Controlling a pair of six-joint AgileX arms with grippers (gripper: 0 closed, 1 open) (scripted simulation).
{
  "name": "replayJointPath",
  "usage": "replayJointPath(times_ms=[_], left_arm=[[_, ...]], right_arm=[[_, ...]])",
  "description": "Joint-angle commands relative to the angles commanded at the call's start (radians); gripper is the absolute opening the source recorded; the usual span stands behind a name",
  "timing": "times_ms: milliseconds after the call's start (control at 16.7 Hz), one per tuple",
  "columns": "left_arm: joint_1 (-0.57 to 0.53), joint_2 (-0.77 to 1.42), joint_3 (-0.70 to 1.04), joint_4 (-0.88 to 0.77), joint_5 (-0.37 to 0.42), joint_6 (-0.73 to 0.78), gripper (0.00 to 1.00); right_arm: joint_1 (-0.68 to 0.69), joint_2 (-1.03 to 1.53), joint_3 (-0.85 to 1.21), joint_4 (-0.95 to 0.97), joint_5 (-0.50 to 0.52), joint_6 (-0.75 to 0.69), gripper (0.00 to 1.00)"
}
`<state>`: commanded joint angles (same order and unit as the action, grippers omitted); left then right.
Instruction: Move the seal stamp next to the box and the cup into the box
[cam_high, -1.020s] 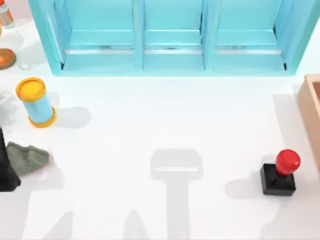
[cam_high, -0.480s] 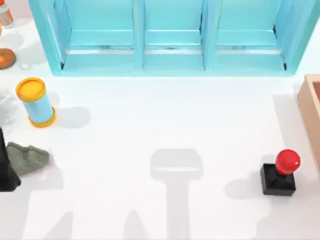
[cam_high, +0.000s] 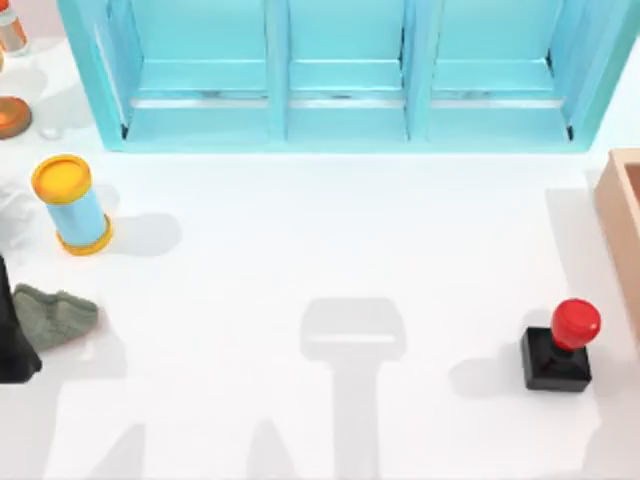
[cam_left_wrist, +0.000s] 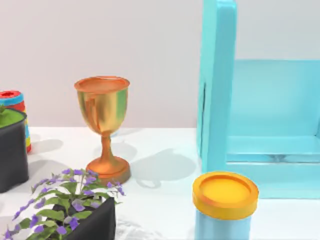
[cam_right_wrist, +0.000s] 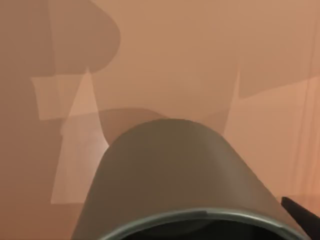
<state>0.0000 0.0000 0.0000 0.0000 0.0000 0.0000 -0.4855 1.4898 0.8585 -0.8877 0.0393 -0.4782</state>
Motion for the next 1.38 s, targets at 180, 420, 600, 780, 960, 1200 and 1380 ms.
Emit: replayJointPath(times_ms=[180, 420, 600, 780, 960, 1200, 1380], left_arm=[[0.000, 0.000, 0.000, 0.000, 0.000, 0.000, 1.00], [0.000, 0.000, 0.000, 0.000, 0.000, 0.000, 1.00], [0.000, 0.000, 0.000, 0.000, 0.000, 0.000, 1.00], [0.000, 0.000, 0.000, 0.000, 0.000, 0.000, 1.00], [0.000, 0.000, 0.000, 0.000, 0.000, 0.000, 1.00], [0.000, 0.000, 0.000, 0.000, 0.000, 0.000, 1.00], [0.000, 0.000, 0.000, 0.000, 0.000, 0.000, 1.00]], right_arm=[[0.000, 0.000, -0.001, 0.000, 0.001, 0.000, 0.00], [0.000, 0.000, -0.001, 0.000, 0.001, 0.000, 0.23], [0.000, 0.000, -0.001, 0.000, 0.001, 0.000, 0.45], [0.000, 0.000, -0.001, 0.000, 0.001, 0.000, 0.68], [0.000, 0.000, -0.001, 0.000, 0.001, 0.000, 0.90], [0.000, 0.000, -0.001, 0.000, 0.001, 0.000, 1.00], [0.000, 0.000, -0.001, 0.000, 0.001, 0.000, 1.00]])
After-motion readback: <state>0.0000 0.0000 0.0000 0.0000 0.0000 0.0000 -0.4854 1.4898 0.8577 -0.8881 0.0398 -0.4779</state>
